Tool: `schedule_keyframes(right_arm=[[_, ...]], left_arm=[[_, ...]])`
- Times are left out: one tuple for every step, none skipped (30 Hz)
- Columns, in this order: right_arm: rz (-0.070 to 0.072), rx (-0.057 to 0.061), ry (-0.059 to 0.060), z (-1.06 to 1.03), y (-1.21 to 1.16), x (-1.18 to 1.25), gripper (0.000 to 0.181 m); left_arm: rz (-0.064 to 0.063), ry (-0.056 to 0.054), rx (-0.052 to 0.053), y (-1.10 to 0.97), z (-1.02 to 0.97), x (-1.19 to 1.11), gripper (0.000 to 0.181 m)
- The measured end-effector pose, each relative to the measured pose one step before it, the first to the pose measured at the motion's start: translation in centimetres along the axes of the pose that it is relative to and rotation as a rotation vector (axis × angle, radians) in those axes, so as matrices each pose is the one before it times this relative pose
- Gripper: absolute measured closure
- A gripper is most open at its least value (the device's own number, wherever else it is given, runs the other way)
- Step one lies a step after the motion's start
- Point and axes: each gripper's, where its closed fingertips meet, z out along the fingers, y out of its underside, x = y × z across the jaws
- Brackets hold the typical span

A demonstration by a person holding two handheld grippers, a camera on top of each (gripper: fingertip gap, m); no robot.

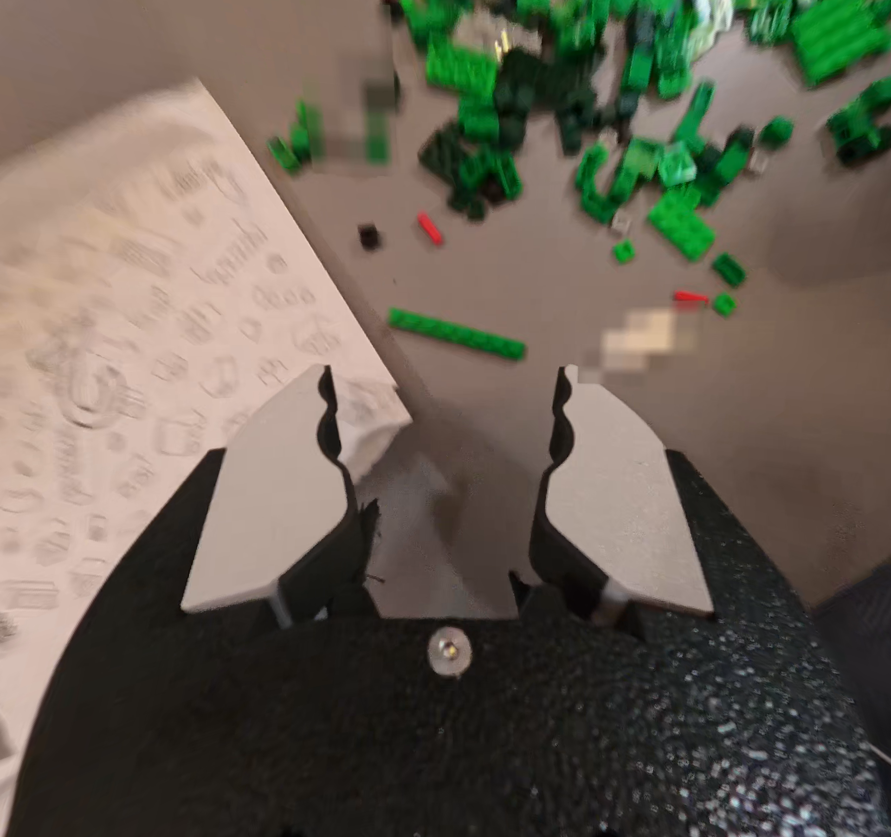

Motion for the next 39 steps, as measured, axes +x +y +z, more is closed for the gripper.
schedule_keyframes(right_arm=[[0.0021, 0.0012, -0.0009, -0.005, -0.017, -0.025, 0.181], [0.0, -0.0006, -0.0007, 0.001, 0.016, -0.019, 0.181], [-0.0014, -0.0013, -0.001, 0.015, 0.021, -0.037, 0.181], [-0.0018, -0.0014, -0.0017, 0.022, 0.025, -0.037, 0.181], [-0.002, -0.0011, -0.0016, 0.024, 0.007, -0.045, 0.181], [-0.0028, -0.0003, -0.0008, 0.03, -0.013, -0.026, 0.181], [-0.0039, 0.0001, -0.0002, 0.013, -0.031, -0.012, 0.181], [-0.0048, -0.0001, 0.0005, 0.004, -0.031, -0.003, 0.181], [-0.0051, -0.0002, 0.0018, 0.004, -0.026, 0.03, 0.181], [-0.0037, 0.001, 0.0026, 0.01, -0.055, 0.058, 0.181], [-0.0012, 0.0036, 0.0015, 0.015, -0.123, 0.06, 0.181], [0.0007, 0.0065, 0.0006, 0.016, -0.183, 0.036, 0.181], [0.0012, 0.0074, 0.0007, 0.023, -0.195, 0.035, 0.181], [0.001, 0.0058, 0.0002, 0.015, -0.147, 0.013, 0.181], [0.0001, 0.003, -0.0006, 0.018, -0.084, -0.016, 0.181], [-0.0021, 0.0003, -0.0004, 0.016, -0.016, -0.003, 0.181], [-0.004, -0.0019, 0.0003, 0.027, 0.025, 0.014, 0.181], [-0.0039, -0.0026, 0.0001, 0.029, 0.037, 0.016, 0.181], [-0.0017, -0.0012, -0.0011, 0.043, 0.012, 0.0, 0.181], [0.001, 0.0013, -0.0024, 0.027, -0.031, -0.021, 0.181], [0.0022, 0.0026, -0.0031, 0.015, -0.052, -0.043, 0.181], [0.0018, 0.0022, -0.003, 0.005, -0.036, -0.034, 0.181], [0.0012, 0.0012, -0.0023, 0.01, -0.011, -0.025, 0.181], [0.0021, 0.0006, -0.0018, 0.0, 0.002, -0.004, 0.181], [0.004, 0.0011, -0.0017, -0.001, 0.001, 0.004, 0.181], [0.0052, 0.0021, -0.0017, -0.013, -0.023, 0.008, 0.181], [0.005, 0.0023, -0.0008, -0.027, -0.017, 0.021, 0.181], [0.004, 0.0021, 0.0007, -0.028, -0.016, 0.048, 0.181], [0.0037, 0.0017, 0.0012, -0.029, -0.016, 0.072, 0.181], [0.0044, 0.0014, 0.0008, -0.038, -0.016, 0.056, 0.181], [0.0052, 0.0017, 0.0002, -0.023, -0.004, 0.052, 0.181], [0.0056, 0.0015, -0.0003, -0.016, -0.013, 0.038, 0.181], [0.0053, 0.0008, -0.0002, -0.015, 0.008, 0.045, 0.181], [0.0044, 0.0011, 0.0003, -0.02, -0.013, 0.04, 0.181], [0.0033, 0.0019, 0.0004, -0.009, -0.027, 0.028, 0.181], [0.0025, 0.0013, 0.0002, -0.015, -0.01, 0.029, 0.181], [0.0018, 0.0, 0.0002, 0.002, 0.007, 0.018, 0.181], [0.0008, -0.0009, 0.0004, -0.006, 0.028, 0.025, 0.181], [-0.0001, -0.0012, 0.0009, -0.009, 0.029, 0.024, 0.181]], left_arm=[[0.0374, -0.0494, 0.081, -1.764, -0.682, -0.737, 0.096], [0.0469, -0.073, 0.0899, -2.06, -0.652, -1.136, 0.097], [0.0595, -0.0911, 0.0938, -2.268, -0.505, -1.483, 0.101], [0.0746, -0.1012, 0.0938, -2.291, -0.174, -1.758, 0.105], [0.0844, -0.1079, 0.0849, -2.074, 0.239, -1.948, 0.113], [0.0899, -0.1038, 0.0693, -1.705, 0.692, -1.919, 0.122], [0.0932, -0.0863, 0.0519, -1.281, 1.094, -1.581, 0.13], [0.0939, -0.0619, 0.0344, -0.874, 1.398, -1.126, 0.137], [0.0995, -0.0445, 0.0211, -0.56, 1.598, -0.745, 0.143], [0.1158, -0.0464, 0.007, -0.231, 1.694, -0.68, 0.147], [0.13, -0.0584, -0.0033, -0.008, 1.651, -0.742, 0.155], [0.1201, -0.0672, 0.0023, -0.066, 1.549, -0.705, 0.159], [0.0928, -0.0444, 0.0101, -0.139, 1.475, -0.242, 0.161], [0.0575, -0.0121, 0.0021, -0.048, 1.403, 0.214, 0.161], [0.0139, 0.0048, -0.0089, 0.094, 1.321, 0.368, 0.161], [-0.031, 0.0156, -0.0106, 0.156, 1.238, 0.39, 0.159], [-0.0723, 0.0227, -0.0115, 0.203, 1.16, 0.331, 0.156], [-0.1015, 0.0243, -0.0118, 0.213, 1.056, 0.202, 0.15], [-0.1044, 0.0216, -0.0128, 0.172, 0.965, 0.05, 0.141], [-0.0827, 0.0123, -0.0158, 0.113, 0.903, -0.079, 0.131], [-0.0554, -0.0028, -0.0193, 0.046, 0.836, -0.247, 0.121], [-0.0311, -0.007, -0.0214, -0.011, 0.808, -0.219, 0.111], [-0.0169, -0.0032, -0.0287, 0.039, 0.781, -0.088, 0.103], [-0.0143, 0.0067, -0.0364, 0.143, 0.816, 0.085, 0.096], [-0.0174, 0.0116, -0.0363, 0.171, 0.793, 0.141, 0.09], [-0.0212, 0.0148, -0.0318, 0.178, 0.742, 0.167, 0.087], [-0.0231, 0.0139, -0.0233, 0.115, 0.655, 0.14, 0.085], [-0.0217, 0.0147, -0.0137, 0.041, 0.54, 0.146, 0.084], [-0.0148, 0.0171, -0.0097, 0.029, 0.423, 0.244, 0.084], [-0.0041, 0.0202, -0.0066, 0.019, 0.292, 0.387, 0.086], [0.0074, 0.0291, 0.0055, -0.103, 0.134, 0.622, 0.091], [0.0101, 0.0184, 0.0166, -0.199, 0.016, 0.591, 0.092], [0.0166, 0.0149, 0.0055, 0.025, 0.007, 0.53, 0.094], [0.0187, 0.0247, 0.005, 0.104, 0.015, 0.668, 0.095], [0.0216, 0.0284, 0.0098, 0.106, -0.053, 0.713, 0.101], [0.0288, 0.0243, 0.0186, 0.014, -0.105, 0.73, 0.108], [0.0383, 0.0126, 0.011, 0.061, -0.122, 0.601, 0.112], [0.0431, -0.0076, 0.0017, 0.125, -0.115, 0.317, 0.115], [0.048, -0.0051, 0.0042, 0.055, -0.165, 0.333, 0.118]])
